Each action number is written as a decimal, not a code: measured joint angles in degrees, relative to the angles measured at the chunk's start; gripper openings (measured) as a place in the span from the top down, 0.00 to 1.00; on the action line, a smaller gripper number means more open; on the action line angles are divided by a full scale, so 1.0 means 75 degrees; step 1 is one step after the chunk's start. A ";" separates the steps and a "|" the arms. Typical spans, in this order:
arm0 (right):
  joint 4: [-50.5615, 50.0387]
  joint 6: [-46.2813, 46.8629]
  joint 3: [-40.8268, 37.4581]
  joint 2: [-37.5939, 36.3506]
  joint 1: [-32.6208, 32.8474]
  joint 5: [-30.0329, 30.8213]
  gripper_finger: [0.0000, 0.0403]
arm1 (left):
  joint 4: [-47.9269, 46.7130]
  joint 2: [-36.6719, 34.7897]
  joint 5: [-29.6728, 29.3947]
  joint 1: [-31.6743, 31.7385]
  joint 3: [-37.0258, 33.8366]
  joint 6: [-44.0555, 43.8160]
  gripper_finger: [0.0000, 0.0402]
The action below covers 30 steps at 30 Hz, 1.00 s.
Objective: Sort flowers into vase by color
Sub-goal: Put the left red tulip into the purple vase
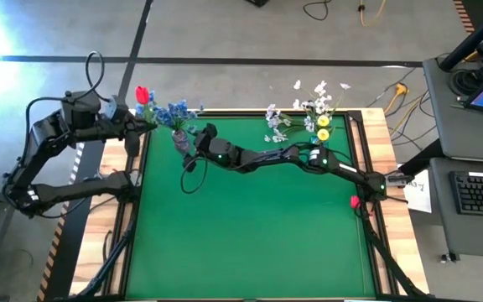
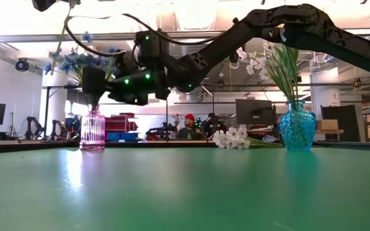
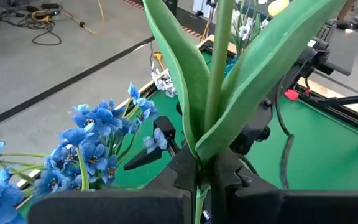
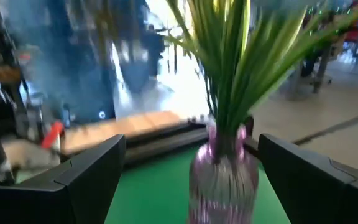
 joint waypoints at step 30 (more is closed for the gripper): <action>-0.5597 -0.1567 -0.1323 -0.2067 0.0328 -0.0683 0.11 | 0.0501 -0.0493 0.0415 -0.0178 -0.0968 -0.1872 1.00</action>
